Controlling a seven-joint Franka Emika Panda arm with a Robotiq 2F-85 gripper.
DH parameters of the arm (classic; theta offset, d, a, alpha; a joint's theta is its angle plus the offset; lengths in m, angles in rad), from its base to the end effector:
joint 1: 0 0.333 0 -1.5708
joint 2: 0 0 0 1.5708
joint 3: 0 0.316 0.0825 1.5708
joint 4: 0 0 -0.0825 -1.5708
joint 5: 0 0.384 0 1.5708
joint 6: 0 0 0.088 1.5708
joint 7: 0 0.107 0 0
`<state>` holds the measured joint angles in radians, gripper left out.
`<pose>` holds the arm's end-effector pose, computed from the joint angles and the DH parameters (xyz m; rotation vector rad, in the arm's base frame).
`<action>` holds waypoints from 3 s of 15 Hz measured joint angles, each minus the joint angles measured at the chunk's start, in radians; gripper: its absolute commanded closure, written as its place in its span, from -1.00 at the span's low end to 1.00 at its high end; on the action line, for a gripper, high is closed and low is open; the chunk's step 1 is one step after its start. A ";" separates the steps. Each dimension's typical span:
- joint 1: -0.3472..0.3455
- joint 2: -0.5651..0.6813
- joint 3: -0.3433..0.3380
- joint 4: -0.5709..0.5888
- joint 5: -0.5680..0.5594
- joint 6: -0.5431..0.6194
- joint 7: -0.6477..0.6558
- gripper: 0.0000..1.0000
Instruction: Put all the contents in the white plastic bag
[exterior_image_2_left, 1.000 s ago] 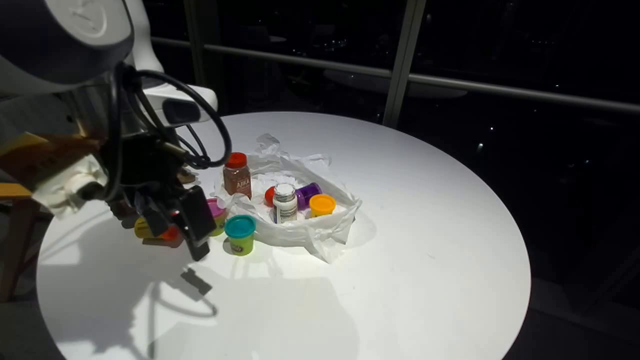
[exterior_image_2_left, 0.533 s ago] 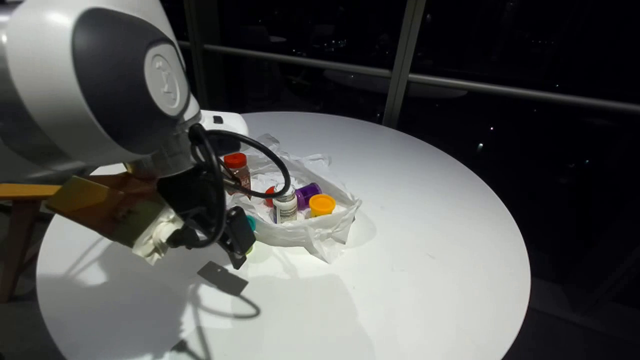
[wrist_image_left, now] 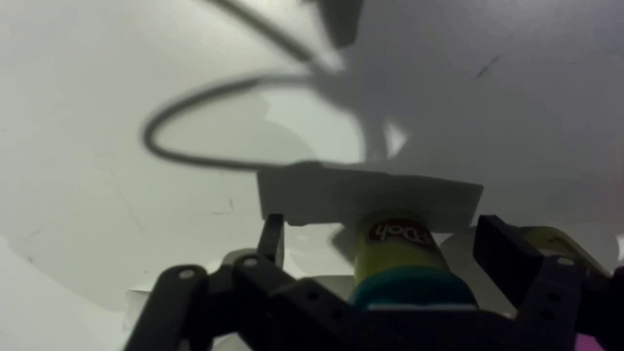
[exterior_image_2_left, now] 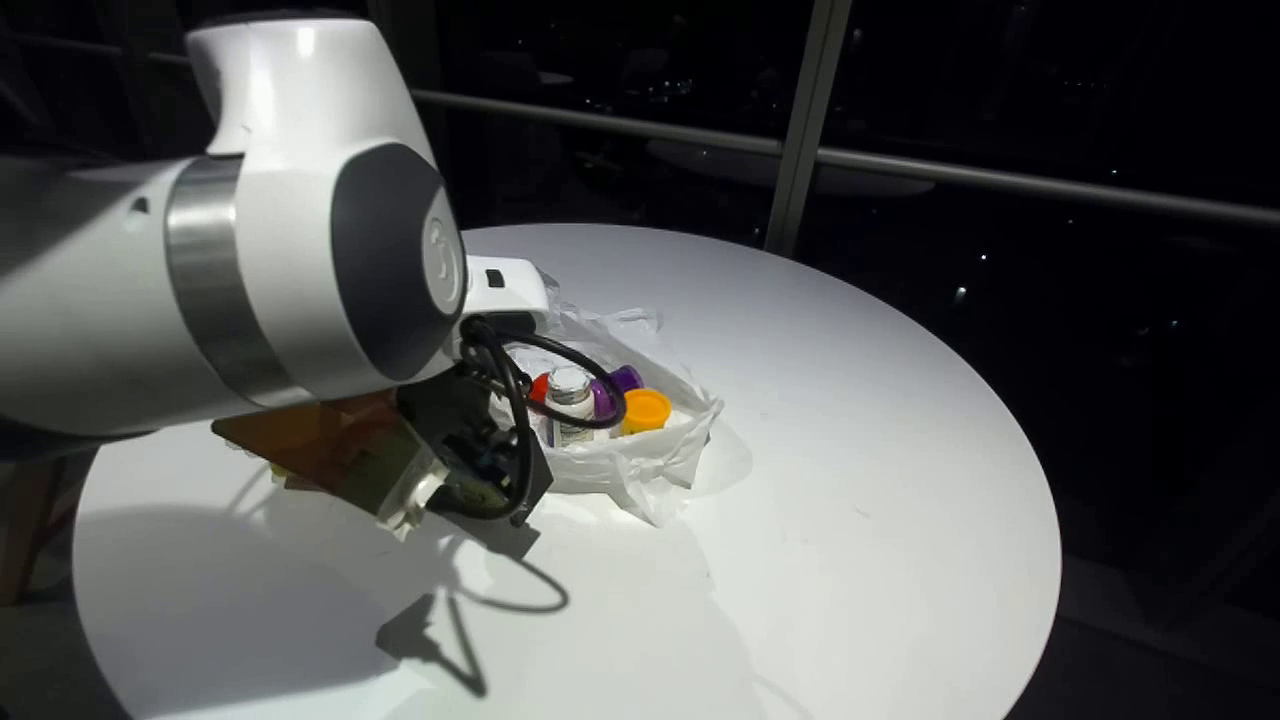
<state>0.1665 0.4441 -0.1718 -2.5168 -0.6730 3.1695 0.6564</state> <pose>0.4498 0.0468 0.1289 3.0680 0.0568 0.3202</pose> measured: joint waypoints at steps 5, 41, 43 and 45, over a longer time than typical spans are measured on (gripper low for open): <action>0.023 0.032 -0.036 0.050 0.001 0.004 0.021 -0.13; 0.059 0.240 0.095 0.673 0.546 -0.438 -0.003 0.44; 0.059 0.274 0.097 0.699 0.571 -0.438 -0.021 -0.32; 0.060 0.300 0.097 0.719 0.588 -0.438 -0.033 -0.59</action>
<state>0.2261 0.7442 -0.0748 -1.7977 -0.0846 2.7315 0.6238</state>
